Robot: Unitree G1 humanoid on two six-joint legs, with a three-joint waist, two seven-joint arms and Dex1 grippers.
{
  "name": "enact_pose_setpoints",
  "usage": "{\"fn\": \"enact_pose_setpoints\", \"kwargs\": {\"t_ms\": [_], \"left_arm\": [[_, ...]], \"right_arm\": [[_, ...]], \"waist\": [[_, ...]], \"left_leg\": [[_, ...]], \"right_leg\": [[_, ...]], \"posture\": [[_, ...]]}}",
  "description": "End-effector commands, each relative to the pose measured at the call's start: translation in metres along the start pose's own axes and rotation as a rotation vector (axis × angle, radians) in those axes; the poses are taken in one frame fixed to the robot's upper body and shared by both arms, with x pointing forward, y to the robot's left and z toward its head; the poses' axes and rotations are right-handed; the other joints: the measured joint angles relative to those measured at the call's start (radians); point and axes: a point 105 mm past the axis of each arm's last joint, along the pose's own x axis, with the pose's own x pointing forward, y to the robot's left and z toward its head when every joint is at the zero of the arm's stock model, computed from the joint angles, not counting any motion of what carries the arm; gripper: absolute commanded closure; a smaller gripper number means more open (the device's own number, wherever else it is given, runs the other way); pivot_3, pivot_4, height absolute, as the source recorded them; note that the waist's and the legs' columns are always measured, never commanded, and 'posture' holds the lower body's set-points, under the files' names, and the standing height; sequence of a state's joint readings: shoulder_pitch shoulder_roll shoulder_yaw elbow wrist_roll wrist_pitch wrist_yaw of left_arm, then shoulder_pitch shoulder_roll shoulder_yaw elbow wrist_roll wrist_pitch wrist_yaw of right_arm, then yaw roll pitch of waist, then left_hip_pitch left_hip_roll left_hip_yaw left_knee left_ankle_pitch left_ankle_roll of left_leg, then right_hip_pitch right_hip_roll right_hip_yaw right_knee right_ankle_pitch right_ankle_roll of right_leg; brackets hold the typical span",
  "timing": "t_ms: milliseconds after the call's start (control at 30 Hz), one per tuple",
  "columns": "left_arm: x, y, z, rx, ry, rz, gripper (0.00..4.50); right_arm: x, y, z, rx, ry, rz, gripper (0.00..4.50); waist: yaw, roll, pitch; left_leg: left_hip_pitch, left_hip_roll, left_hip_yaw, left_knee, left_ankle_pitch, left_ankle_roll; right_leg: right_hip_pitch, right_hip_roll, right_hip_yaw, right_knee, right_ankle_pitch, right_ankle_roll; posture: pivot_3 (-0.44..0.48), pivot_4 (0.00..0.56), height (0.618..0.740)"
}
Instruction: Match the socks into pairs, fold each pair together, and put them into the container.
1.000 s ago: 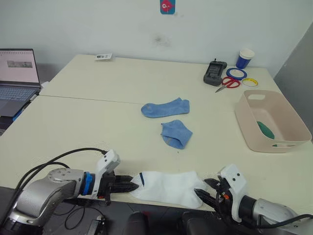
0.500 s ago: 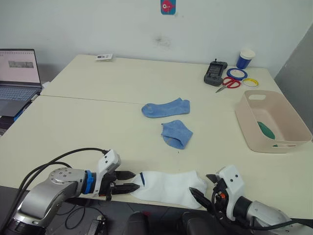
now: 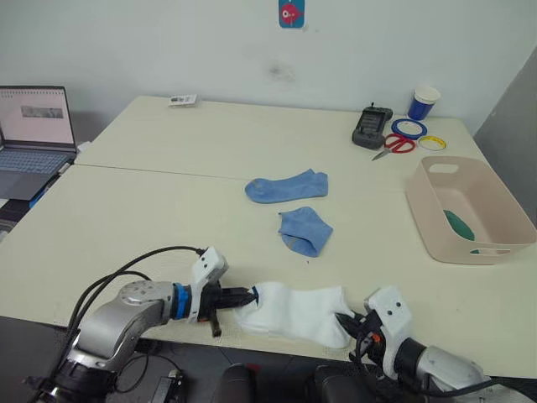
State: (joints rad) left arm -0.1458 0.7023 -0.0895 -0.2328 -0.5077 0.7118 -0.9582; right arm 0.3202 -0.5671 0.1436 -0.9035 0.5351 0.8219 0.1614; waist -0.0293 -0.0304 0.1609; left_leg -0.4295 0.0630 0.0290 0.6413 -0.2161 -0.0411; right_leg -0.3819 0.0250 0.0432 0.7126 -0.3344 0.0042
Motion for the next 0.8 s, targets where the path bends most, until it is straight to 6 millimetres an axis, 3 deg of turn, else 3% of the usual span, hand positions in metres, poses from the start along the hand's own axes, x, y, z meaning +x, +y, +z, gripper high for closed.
{"fn": "enact_pose_setpoints", "kwargs": {"t_ms": [33, 200, 333, 500, 533, 567, 600, 700, 800], "left_arm": [[0.000, 0.008, 0.016, 0.030, -0.035, 0.025, 4.50], [0.008, 0.019, 0.016, 0.042, 0.004, 0.035, 4.50], [0.007, 0.012, 0.007, 0.038, 0.046, -0.032, 4.50], [0.006, 0.015, 0.006, 0.075, 0.033, 0.012, 3.23], [0.000, 0.019, 0.007, 0.087, 0.016, 0.052, 3.23], [-0.010, 0.023, 0.012, 0.099, -0.022, 0.076, 2.79], [-0.019, 0.026, 0.017, 0.097, -0.055, 0.091, 2.77], [-0.035, 0.026, 0.037, 0.167, -0.094, 0.064, 2.77], [-0.035, 0.020, 0.062, 0.239, -0.142, -0.004, 2.77]], "right_arm": [[0.000, -0.004, 0.015, -0.004, -0.055, 0.001, 4.45], [0.014, -0.023, 0.016, -0.001, -0.036, -0.038, 4.45], [0.019, -0.030, 0.011, 0.008, -0.004, -0.070, 4.45], [0.015, -0.031, 0.012, -0.008, -0.010, -0.097, 3.06], [0.010, -0.034, 0.013, -0.026, -0.014, -0.122, 3.06], [0.001, -0.042, 0.015, -0.064, -0.023, -0.164, 2.61], [-0.007, -0.046, 0.018, -0.080, -0.038, -0.179, 2.51], [-0.022, -0.044, 0.037, -0.125, -0.107, -0.139, 2.51], [-0.022, -0.028, 0.056, -0.195, -0.158, -0.039, 2.51]], "waist": [[-0.003, 0.000, 0.000], [-0.003, 0.000, 0.000], [-0.002, 0.000, 0.000], [-0.002, 0.000, 0.000], [-0.002, 0.000, 0.000], [-0.002, 0.000, 0.000], [-0.002, 0.000, 0.000], [-0.003, -0.001, 0.002], [-0.001, -0.001, 0.002]], "left_leg": [[0.000, 0.000, 0.000, 0.000, 0.000, 0.000], [0.000, 0.000, 0.000, 0.000, 0.000, 0.000], [0.000, 0.000, 0.000, 0.000, 0.000, 0.000], [0.000, 0.001, 0.000, 0.000, 0.000, 0.000], [0.000, 0.001, 0.000, 0.000, 0.000, 0.000], [0.000, 0.001, 0.000, 0.000, 0.000, 0.000], [0.000, 0.001, 0.000, 0.000, 0.000, 0.000], [-0.001, 0.001, -0.001, 0.000, 0.000, 0.000], [0.000, 0.001, -0.001, 0.000, 0.000, 0.000]], "right_leg": [[0.000, 0.000, 0.000, 0.000, 0.000, 0.000], [0.000, 0.002, 0.000, 0.001, 0.000, 0.000], [0.000, 0.002, 0.000, 0.001, 0.000, 0.000], [0.000, 0.002, 0.001, 0.001, 0.000, 0.000], [0.000, 0.002, 0.001, 0.001, 0.000, 0.000], [0.000, 0.001, 0.001, 0.001, 0.000, 0.000], [0.000, 0.001, 0.000, 0.001, 0.000, 0.000], [-0.001, 0.002, 0.000, 0.001, 0.000, 0.000], [0.000, 0.002, 0.000, 0.002, 0.000, 0.000]], "posture": [[0.000, 0.150, 0.725], [0.000, 0.150, 0.725], [0.000, 0.150, 0.725], [0.000, 0.150, 0.725], [0.000, 0.150, 0.725], [0.000, 0.150, 0.725], [0.000, 0.150, 0.725], [0.000, 0.150, 0.725], [0.000, 0.150, 0.725]]}}
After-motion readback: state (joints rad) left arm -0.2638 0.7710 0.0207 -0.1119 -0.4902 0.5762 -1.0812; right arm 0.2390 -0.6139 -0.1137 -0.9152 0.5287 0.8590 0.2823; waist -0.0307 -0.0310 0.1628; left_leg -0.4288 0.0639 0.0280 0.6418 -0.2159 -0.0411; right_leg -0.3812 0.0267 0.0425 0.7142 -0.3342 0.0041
